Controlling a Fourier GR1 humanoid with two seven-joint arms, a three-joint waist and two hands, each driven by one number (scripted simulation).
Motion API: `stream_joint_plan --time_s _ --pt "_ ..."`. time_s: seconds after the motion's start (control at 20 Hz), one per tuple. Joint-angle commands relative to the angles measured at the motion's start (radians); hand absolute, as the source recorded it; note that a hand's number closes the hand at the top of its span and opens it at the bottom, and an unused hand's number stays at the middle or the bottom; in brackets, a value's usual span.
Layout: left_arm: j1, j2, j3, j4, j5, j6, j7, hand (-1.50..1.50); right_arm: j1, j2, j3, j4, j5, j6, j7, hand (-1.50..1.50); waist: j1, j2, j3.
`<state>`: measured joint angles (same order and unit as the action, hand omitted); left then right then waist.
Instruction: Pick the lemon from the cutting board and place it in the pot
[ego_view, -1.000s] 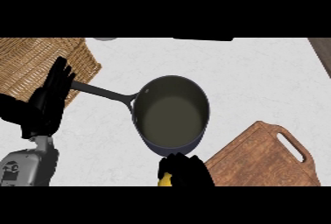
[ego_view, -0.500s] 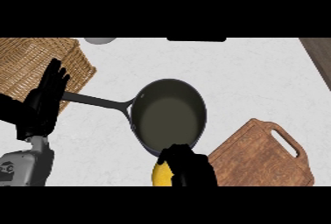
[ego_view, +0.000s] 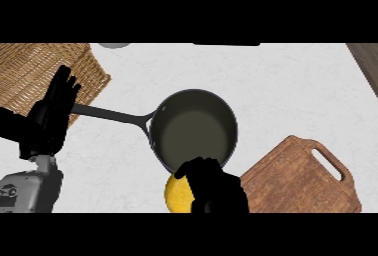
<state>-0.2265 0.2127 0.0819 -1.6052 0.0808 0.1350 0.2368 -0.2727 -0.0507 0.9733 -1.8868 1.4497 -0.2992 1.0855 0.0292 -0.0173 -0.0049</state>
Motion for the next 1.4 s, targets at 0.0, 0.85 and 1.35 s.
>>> stream_joint_plan --time_s 0.0,0.85,1.35 --pt "-0.019 0.002 -0.002 -0.009 0.004 -0.002 0.02 0.0 -0.063 0.048 0.022 0.023 0.026 -0.034 0.239 1.5 0.01 0.007 0.001" --pt "-0.011 0.012 0.015 0.009 0.021 -0.031 -0.019 0.0 -0.34 0.05 -0.132 0.35 0.089 0.141 0.401 1.5 0.023 0.018 0.002" --pt "-0.011 -0.009 0.002 -0.006 -0.002 -0.007 -0.037 0.0 -0.28 0.05 -0.286 0.504 -0.172 -0.108 0.309 -1.5 0.025 0.029 0.006"
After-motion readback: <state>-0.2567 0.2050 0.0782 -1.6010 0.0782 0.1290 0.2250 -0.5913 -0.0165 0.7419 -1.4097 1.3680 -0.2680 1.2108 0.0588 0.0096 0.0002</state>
